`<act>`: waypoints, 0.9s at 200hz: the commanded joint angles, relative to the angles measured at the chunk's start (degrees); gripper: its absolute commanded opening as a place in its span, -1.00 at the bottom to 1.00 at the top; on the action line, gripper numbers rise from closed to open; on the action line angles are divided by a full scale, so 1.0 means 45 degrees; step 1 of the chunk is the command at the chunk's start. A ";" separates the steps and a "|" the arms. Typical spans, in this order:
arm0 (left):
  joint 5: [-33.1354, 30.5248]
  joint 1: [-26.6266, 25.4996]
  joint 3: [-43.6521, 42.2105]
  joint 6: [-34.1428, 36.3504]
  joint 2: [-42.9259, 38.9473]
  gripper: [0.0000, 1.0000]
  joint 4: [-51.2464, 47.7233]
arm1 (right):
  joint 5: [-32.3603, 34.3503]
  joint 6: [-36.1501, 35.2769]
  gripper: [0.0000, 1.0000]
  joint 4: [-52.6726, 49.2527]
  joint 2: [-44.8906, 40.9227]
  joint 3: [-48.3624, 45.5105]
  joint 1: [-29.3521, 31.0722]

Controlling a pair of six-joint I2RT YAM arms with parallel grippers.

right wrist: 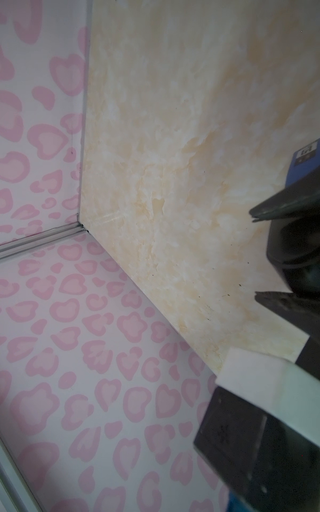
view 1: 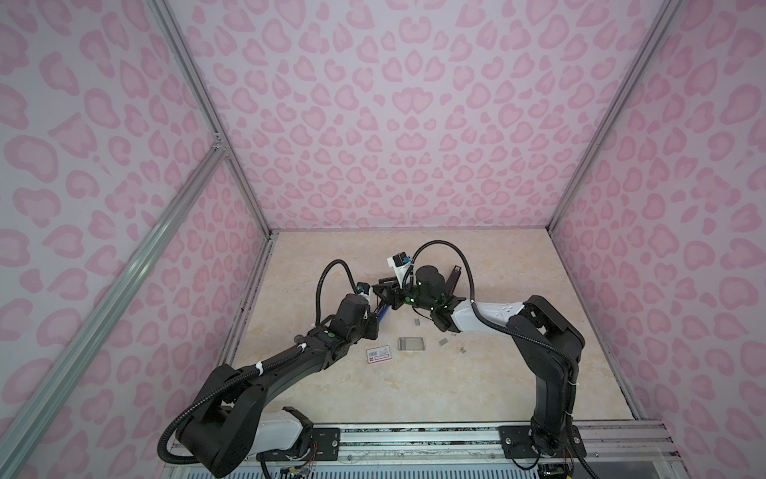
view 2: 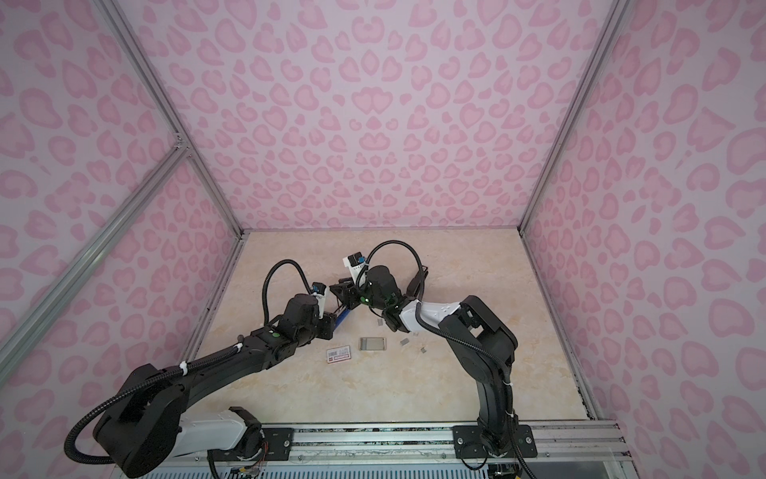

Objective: Load the staples into the stapler

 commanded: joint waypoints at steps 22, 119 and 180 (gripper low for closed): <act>-0.0306 0.0047 0.0176 -0.0333 -0.0085 -0.92 0.1020 | -0.0647 0.1286 -0.12 -0.0825 0.0036 -0.0234 -0.0111; -0.0297 0.0047 0.0254 -0.0361 0.0164 -0.93 0.1001 | -0.1263 0.1685 -0.12 -0.0472 0.0014 -0.0279 -0.0230; -0.0326 0.0046 0.0464 -0.0309 0.0251 -0.92 0.0983 | -0.1436 0.1973 -0.20 -0.0160 0.0133 -0.0414 -0.0026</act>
